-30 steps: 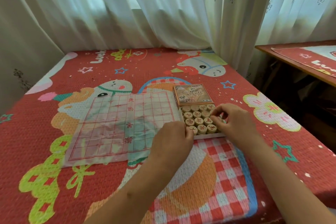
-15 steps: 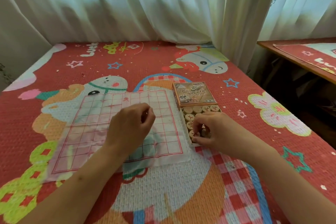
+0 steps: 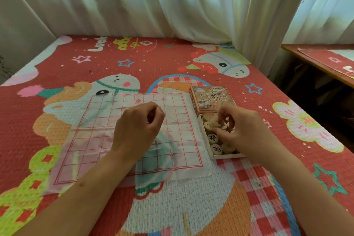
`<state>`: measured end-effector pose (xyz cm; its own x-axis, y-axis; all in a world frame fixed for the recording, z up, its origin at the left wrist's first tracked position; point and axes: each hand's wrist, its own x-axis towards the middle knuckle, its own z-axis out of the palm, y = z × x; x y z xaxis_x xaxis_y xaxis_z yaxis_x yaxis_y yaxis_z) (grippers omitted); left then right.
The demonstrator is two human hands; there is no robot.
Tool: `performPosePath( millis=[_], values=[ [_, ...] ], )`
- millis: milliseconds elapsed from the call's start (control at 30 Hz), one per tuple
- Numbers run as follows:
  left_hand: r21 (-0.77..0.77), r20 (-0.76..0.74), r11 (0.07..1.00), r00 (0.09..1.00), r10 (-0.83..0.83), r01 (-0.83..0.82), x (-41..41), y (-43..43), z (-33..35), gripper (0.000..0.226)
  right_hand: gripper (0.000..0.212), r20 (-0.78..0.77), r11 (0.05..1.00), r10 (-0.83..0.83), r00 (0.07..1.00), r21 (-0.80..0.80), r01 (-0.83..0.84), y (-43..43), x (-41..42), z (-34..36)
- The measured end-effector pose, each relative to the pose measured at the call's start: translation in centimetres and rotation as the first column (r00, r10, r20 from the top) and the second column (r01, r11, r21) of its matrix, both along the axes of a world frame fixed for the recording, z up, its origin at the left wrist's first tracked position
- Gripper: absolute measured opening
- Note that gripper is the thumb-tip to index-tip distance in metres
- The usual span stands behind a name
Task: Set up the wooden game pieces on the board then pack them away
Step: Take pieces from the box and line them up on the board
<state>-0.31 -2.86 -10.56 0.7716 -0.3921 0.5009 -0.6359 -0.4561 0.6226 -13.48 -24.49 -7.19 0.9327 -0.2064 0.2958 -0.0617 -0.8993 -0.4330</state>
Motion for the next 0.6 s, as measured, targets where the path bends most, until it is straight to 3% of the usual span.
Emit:
performPosePath(
  millis=[200,400,600],
  values=[
    [-0.011,-0.009,0.999,0.999,0.048,-0.048,-0.2,0.2,0.3,0.029,0.029,-0.125,0.999,-0.020,0.992,-0.038,0.015,0.3,1.5,-1.2],
    [0.058,0.018,0.988,0.990,0.143,-0.144,1.2,1.8,1.2,0.029,0.029,0.015,0.998,-0.055,0.998,0.000,0.055,0.3,1.8,0.2],
    [0.147,-0.058,0.971,0.978,0.198,-0.188,2.6,2.6,0.3,0.027,0.025,-0.027,0.999,0.050,0.998,-0.018,-0.051,2.4,6.3,0.0]
  ],
)
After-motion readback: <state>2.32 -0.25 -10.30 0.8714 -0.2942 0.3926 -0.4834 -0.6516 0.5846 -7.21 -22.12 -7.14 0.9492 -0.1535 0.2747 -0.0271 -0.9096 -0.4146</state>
